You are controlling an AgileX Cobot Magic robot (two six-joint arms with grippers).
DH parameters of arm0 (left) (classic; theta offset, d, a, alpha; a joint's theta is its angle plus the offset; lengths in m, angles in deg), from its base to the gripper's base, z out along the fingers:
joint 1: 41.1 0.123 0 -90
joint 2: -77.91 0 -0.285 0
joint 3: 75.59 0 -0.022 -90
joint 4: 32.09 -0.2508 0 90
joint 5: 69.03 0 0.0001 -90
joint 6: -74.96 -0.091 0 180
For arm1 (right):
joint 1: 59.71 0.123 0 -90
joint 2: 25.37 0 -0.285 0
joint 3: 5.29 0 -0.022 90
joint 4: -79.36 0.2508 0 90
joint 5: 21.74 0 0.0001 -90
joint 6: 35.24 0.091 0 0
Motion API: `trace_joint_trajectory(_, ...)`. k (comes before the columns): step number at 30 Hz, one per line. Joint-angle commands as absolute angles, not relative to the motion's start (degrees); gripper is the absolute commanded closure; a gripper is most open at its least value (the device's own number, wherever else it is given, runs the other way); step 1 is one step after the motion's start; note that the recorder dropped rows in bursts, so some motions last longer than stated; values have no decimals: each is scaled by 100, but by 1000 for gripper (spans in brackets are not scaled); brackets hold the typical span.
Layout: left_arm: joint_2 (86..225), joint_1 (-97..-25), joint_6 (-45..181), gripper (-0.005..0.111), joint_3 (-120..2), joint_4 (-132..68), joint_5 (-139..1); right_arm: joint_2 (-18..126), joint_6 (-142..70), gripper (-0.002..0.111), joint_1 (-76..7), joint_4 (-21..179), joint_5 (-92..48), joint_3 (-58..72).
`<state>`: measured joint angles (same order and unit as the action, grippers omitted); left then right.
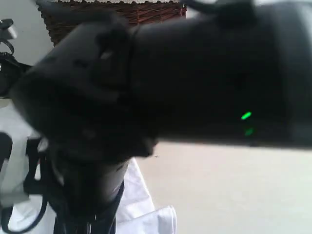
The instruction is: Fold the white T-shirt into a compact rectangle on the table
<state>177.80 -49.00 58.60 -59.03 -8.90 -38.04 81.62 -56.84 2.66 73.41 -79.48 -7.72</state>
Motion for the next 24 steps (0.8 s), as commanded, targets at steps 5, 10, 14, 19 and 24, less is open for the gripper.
trace_joint_trajectory(5, 18722, -4921, 5269, 103, -6233, -453, -2898, 7422, -4566, 57, -507, 6539, -7856, -777)
trace_joint_trajectory(10, 19292, -4881, 5902, 103, -6447, -1270, -2822, 7278, -4553, 57, -572, 6564, -7856, -777)
trace_joint_trajectory(14, 19800, -4684, 6584, 103, -6635, -2140, -2834, 7271, -4553, 57, -572, 6586, -7856, -777)
trace_joint_trajectory(19, 20647, -4274, 6607, 103, -7224, -2192, -2660, 7272, -4553, 57, -572, 6586, -7867, -777)
trace_joint_trajectory(24, 21337, -3653, 7231, 103, -7851, -3022, -2194, 7272, -4553, 57, -572, 6564, -7857, -777)
